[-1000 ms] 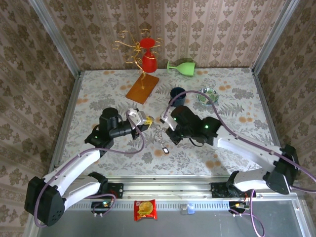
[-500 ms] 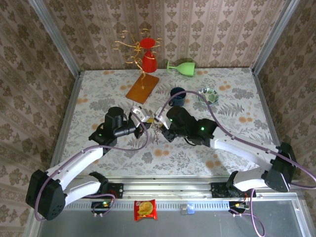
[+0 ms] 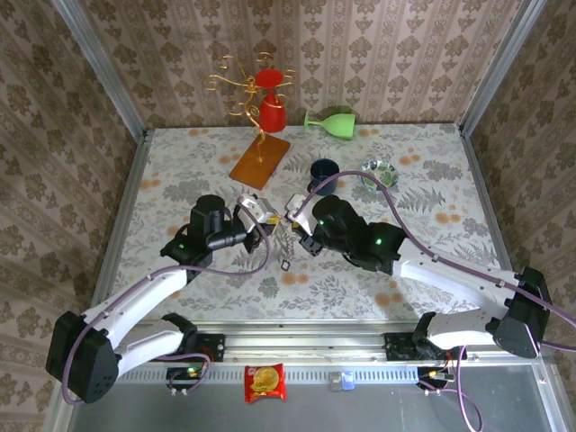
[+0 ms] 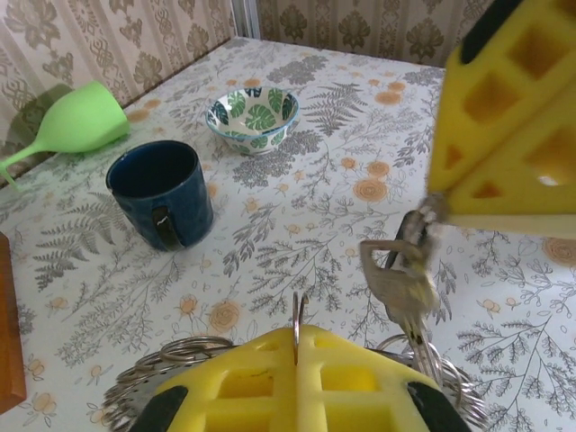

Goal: Put the keys on the keyring

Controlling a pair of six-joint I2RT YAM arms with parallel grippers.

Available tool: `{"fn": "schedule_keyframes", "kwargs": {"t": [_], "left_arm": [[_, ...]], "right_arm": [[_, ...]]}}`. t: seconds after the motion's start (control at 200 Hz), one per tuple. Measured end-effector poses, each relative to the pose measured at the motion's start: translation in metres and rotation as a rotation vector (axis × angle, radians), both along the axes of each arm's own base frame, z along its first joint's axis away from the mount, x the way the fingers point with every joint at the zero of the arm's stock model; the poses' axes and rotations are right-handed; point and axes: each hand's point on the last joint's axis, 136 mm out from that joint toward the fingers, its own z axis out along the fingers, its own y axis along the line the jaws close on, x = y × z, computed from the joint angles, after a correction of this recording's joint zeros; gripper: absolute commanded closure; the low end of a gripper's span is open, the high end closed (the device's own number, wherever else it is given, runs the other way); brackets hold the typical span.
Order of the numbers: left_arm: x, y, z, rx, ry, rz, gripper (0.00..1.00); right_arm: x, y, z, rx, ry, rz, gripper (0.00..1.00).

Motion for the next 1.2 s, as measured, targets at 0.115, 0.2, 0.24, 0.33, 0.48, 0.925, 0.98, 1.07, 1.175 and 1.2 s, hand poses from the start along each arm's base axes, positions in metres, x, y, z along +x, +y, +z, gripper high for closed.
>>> {"fn": "schedule_keyframes", "kwargs": {"t": [0.115, 0.2, 0.24, 0.33, 0.48, 0.925, 0.98, 1.07, 1.175, 1.2], "left_arm": [[-0.001, 0.000, 0.003, -0.004, -0.008, -0.004, 1.00], [-0.001, 0.000, 0.003, -0.004, -0.008, -0.003, 1.00], [-0.001, 0.000, 0.003, -0.005, -0.008, -0.003, 1.00], [-0.001, 0.000, 0.003, -0.006, -0.005, -0.001, 1.00], [0.002, 0.000, 0.001, -0.008, 0.009, 0.010, 1.00], [0.016, 0.006, -0.003, -0.007, 0.056, 0.097, 1.00], [0.017, 0.007, -0.001, -0.014, 0.063, 0.101, 1.00], [0.017, 0.006, 0.003, -0.028, 0.065, 0.101, 1.00], [0.018, 0.006, 0.006, -0.042, 0.066, 0.100, 1.00], [0.018, 0.006, 0.007, -0.043, 0.066, 0.101, 1.00]], "right_arm": [[0.007, -0.005, -0.009, -0.056, 0.001, -0.040, 1.00], [0.013, -0.003, -0.011, -0.075, 0.004, -0.058, 1.00], [0.015, -0.001, -0.010, -0.080, 0.008, -0.065, 1.00], [0.021, 0.006, -0.005, -0.076, 0.010, -0.076, 1.00], [0.026, 0.023, -0.001, -0.069, 0.012, -0.085, 1.00], [-0.012, 0.041, -0.016, -0.128, -0.066, 0.089, 1.00], [-0.021, 0.041, -0.021, -0.130, -0.062, 0.134, 1.00], [-0.029, 0.044, -0.022, -0.106, -0.062, 0.185, 1.00], [-0.032, 0.047, -0.017, -0.047, -0.060, 0.214, 1.00], [-0.032, 0.046, -0.014, -0.031, -0.058, 0.216, 1.00]]}}
